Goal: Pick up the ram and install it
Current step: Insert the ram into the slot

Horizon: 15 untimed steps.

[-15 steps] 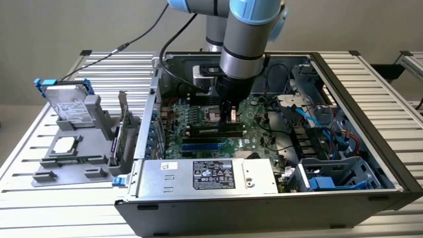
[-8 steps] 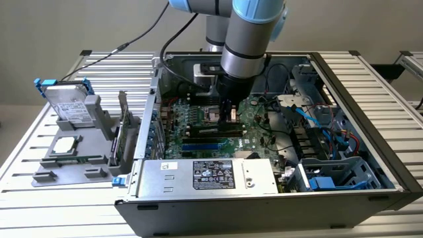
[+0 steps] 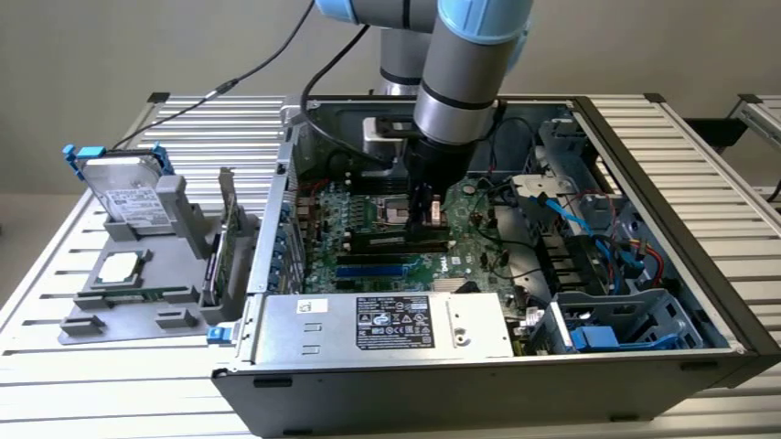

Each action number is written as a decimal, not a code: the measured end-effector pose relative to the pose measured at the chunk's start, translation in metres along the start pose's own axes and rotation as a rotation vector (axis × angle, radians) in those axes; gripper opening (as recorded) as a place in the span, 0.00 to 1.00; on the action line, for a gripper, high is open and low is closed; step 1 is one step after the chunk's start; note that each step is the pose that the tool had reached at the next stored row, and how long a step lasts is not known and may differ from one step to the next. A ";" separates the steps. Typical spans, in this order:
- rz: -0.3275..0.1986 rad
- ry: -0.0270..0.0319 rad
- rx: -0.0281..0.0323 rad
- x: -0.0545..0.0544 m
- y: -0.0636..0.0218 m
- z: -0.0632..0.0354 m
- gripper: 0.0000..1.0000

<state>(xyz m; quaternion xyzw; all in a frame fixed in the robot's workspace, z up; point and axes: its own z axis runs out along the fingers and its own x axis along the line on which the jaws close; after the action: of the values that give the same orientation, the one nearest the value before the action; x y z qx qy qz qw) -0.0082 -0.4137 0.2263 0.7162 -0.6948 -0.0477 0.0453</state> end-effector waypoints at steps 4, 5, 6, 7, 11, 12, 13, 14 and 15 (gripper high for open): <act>0.000 0.0004 -0.0069 0.000 -0.0002 -0.0008 0.14; 0.000 0.0003 -0.0117 0.000 -0.0001 -0.0016 0.14; 0.000 0.0000 -0.0165 0.000 -0.0001 -0.0024 0.14; 0.000 0.0001 -0.0207 0.000 -0.0002 -0.0030 0.14; 0.000 -0.0003 -0.0380 0.000 -0.0016 -0.0054 0.14; 0.000 -0.0004 -0.0424 0.000 -0.0022 -0.0061 0.14; 0.000 -0.0004 -0.0467 0.000 -0.0029 -0.0068 0.14; 0.000 -0.0005 -0.0506 0.000 -0.0036 -0.0074 0.14; 0.000 -0.0007 -0.0533 0.000 -0.0042 -0.0077 0.14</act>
<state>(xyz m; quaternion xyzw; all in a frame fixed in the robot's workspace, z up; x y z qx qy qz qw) -0.0030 -0.4137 0.2333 0.7147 -0.6933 -0.0664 0.0641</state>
